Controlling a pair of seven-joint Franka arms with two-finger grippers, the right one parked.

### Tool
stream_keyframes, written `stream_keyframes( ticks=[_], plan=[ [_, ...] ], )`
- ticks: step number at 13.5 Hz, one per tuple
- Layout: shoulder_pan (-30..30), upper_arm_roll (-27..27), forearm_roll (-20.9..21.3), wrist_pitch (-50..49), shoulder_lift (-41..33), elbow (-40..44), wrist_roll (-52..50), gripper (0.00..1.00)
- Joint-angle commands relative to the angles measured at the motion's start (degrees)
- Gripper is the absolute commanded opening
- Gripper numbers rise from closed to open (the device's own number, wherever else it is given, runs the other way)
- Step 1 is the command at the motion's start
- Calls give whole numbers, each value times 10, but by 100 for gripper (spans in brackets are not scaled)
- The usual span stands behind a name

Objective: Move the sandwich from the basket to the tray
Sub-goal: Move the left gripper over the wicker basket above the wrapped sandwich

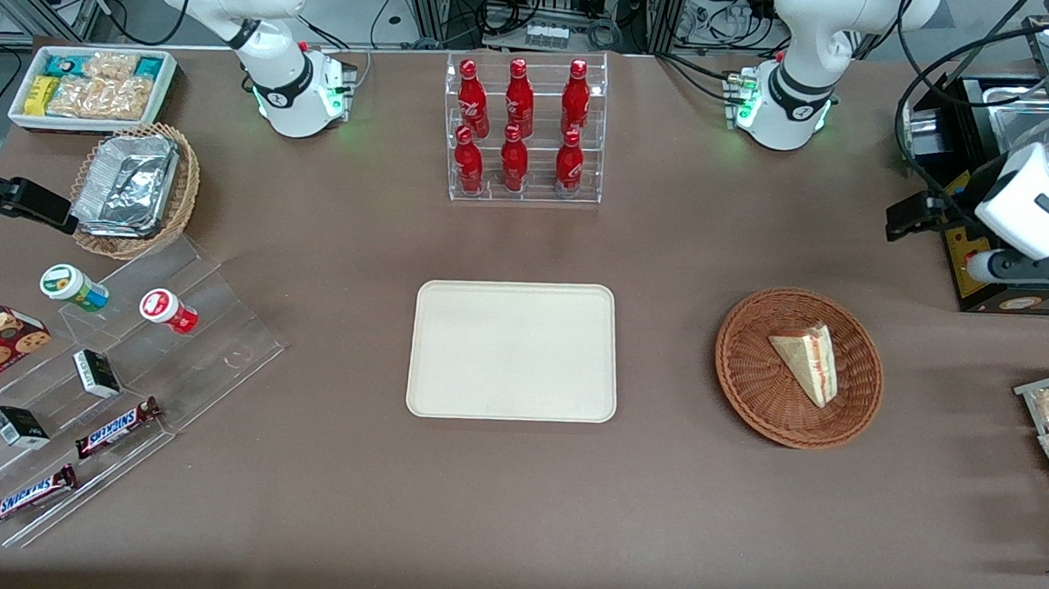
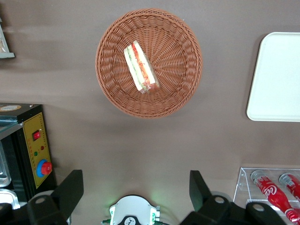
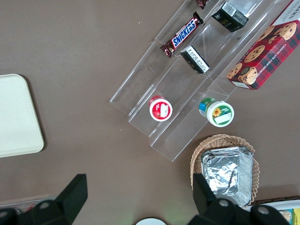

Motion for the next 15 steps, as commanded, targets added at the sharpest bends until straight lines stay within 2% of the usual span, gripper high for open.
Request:
stream_keyframes(
  ticks=[1, 3, 9, 12, 15],
  plan=[
    [-7, 21, -6, -7, -11, -8, 14, 100],
    [-7, 22, -2, 3, -5, -20, 12, 100],
    [-7, 37, 0, 105, -14, -132, 0, 100],
    [-7, 36, 0, 180, -11, -188, -106, 100],
    [-7, 34, 2, 236, -6, -234, -147, 100]
  ],
)
